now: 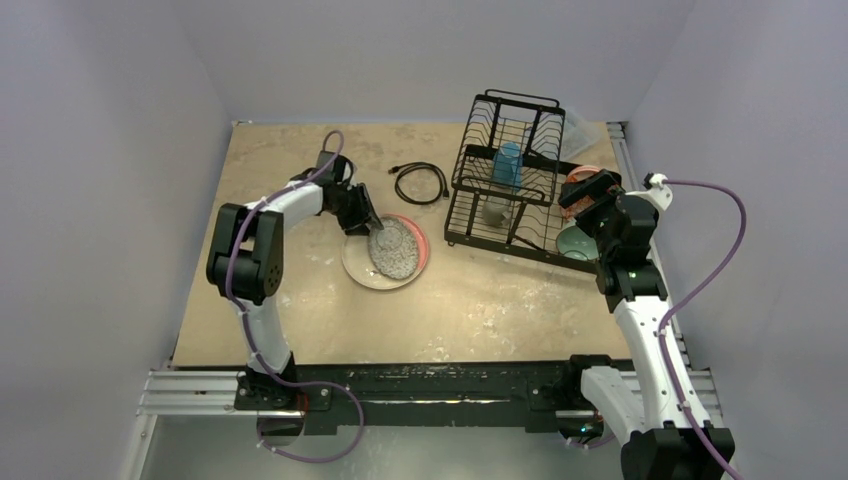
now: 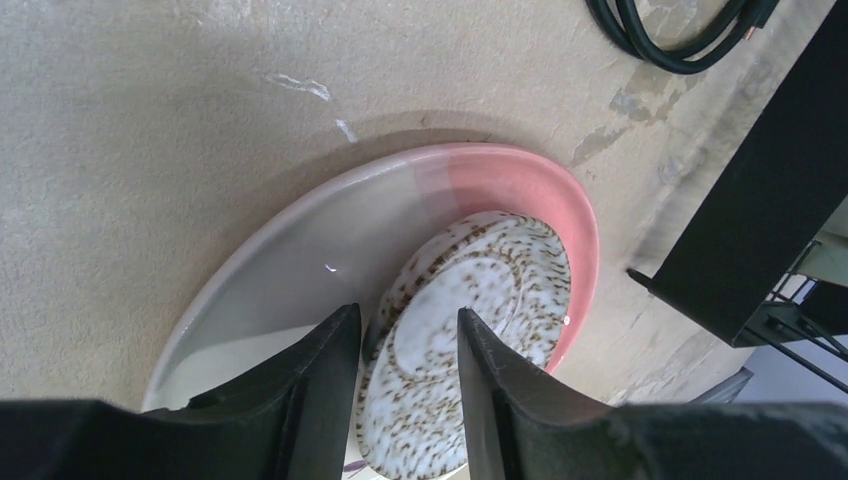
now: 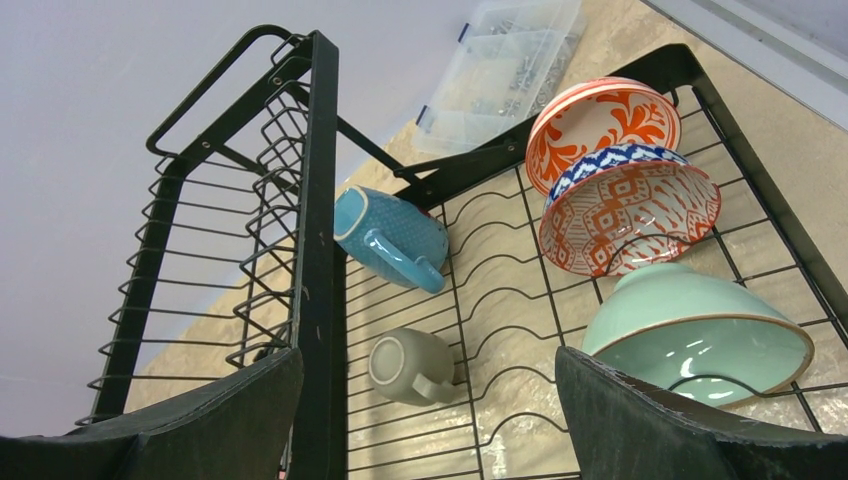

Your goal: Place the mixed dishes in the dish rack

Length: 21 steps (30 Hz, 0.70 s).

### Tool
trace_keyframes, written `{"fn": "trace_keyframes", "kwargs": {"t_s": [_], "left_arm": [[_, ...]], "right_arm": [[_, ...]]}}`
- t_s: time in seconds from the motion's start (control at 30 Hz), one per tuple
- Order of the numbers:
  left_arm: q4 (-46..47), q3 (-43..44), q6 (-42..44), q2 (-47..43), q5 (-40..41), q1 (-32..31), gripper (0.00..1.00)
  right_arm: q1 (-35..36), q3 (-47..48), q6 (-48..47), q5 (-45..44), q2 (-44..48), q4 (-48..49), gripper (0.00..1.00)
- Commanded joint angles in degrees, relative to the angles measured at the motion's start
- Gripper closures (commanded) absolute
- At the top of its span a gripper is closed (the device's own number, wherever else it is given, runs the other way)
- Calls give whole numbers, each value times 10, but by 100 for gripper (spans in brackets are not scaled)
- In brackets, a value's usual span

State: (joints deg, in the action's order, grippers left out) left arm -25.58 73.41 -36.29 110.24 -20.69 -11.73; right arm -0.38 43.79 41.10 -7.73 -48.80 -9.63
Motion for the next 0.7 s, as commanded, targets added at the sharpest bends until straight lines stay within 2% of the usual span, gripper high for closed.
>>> {"fn": "trace_keyframes", "kwargs": {"t_s": [0.0, 0.17, 0.37, 0.67], "left_arm": [[-8, 25, 14, 15, 3, -1, 63], [-20, 34, 19, 28, 2, -1, 77], [-42, 54, 35, 12, 24, -2, 100], [-74, 63, 61, -91, 87, 1, 100]], "right_arm": [[-1, 4, -16, 10, 1, 9, 1], [-1, 2, -17, 9, 9, 8, 1], [-1, 3, -17, 8, 10, 4, 1], [-1, 19, -28, -4, 22, -13, 1]]}}
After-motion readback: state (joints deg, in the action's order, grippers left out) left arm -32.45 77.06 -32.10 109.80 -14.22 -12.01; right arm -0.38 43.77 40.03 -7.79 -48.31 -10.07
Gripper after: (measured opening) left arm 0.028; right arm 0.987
